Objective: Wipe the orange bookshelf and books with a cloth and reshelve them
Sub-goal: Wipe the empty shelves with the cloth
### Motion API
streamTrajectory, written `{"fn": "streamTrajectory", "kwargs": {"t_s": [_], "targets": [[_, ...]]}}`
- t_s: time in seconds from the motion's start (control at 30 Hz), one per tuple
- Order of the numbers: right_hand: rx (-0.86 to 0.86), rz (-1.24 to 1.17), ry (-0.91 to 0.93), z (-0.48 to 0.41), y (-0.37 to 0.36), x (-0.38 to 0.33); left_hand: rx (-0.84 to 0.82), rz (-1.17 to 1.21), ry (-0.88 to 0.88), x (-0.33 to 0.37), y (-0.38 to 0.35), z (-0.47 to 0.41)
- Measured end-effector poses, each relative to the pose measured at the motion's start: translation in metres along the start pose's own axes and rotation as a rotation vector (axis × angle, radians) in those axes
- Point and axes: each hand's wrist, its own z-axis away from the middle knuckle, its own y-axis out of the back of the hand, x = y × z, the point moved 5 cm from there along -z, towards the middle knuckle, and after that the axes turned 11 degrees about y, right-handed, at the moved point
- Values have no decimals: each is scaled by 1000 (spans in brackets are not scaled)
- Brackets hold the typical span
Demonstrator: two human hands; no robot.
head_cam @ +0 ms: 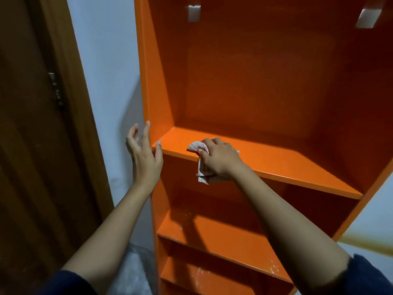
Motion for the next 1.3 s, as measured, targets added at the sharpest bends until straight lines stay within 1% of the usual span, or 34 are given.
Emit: {"fn": "streamTrajectory", "kwargs": {"t_s": [0.07, 0.13, 0.27, 0.33, 0.43, 0.6, 0.73, 0.87, 0.97, 1.07, 1.2, 1.3], "targets": [[-38, -42, 46, -11, -4, -4, -74, 48, 72, -3, -1, -5], [-69, -84, 94, -22, -8, -8, -134, 31, 119, -8, -3, -7], [-125, -119, 192, -47, -15, -20, -151, 3, 209, -20, 0, -13], [-143, -133, 241, -62, -19, -29, -158, 8, 213, -26, 0, -15], [-149, -151, 335, -80, -25, -45, -197, 81, 213, -34, 0, -19], [-135, -161, 491, -83, -27, -55, -279, 181, 232, -28, 4, -20], [-133, -137, 626, -76, -26, -59, -275, 199, 243, -34, 7, -25], [-75, -46, 749, -64, -24, -63, -299, 281, 253, -34, 6, -26], [-69, 40, 742, -56, -23, -63, -300, 291, 249, -37, 6, -27], [-48, 50, 695, -43, -16, -61, -298, 278, 236, -40, 6, -26], [-41, 40, 579, -21, -6, -58, -319, 301, 232, -42, 5, -26], [-7, 34, 489, -4, -1, -56, -309, 269, 186, -38, 7, -22]]}}
